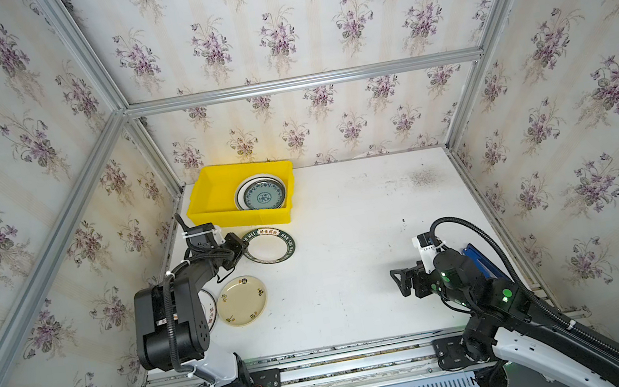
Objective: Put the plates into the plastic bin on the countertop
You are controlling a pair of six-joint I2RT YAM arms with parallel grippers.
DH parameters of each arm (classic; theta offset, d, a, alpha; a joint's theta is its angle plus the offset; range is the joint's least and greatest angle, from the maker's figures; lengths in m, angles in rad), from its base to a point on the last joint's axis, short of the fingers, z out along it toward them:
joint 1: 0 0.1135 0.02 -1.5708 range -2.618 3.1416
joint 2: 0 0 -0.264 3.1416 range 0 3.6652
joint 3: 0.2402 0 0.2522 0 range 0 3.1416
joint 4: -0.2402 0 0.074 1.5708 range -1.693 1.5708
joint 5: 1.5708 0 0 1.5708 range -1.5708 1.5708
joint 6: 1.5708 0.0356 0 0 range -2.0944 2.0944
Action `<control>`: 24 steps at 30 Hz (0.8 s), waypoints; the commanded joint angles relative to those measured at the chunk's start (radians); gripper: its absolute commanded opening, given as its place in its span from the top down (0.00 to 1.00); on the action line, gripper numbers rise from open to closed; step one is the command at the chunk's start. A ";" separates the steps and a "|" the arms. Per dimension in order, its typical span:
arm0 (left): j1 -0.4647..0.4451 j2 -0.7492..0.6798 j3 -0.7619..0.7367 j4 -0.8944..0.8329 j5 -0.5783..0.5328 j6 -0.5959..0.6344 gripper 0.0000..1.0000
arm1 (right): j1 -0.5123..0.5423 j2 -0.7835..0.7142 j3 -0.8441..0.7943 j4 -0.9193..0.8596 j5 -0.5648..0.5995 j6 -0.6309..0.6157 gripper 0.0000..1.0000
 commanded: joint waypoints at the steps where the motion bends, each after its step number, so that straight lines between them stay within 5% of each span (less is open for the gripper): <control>1: -0.016 -0.053 -0.020 0.002 -0.005 -0.006 1.00 | -0.002 -0.006 0.004 0.084 -0.056 0.012 0.02; 24: -0.171 -0.452 -0.004 -0.096 -0.121 -0.082 1.00 | -0.002 -0.024 0.002 0.126 -0.071 0.021 0.02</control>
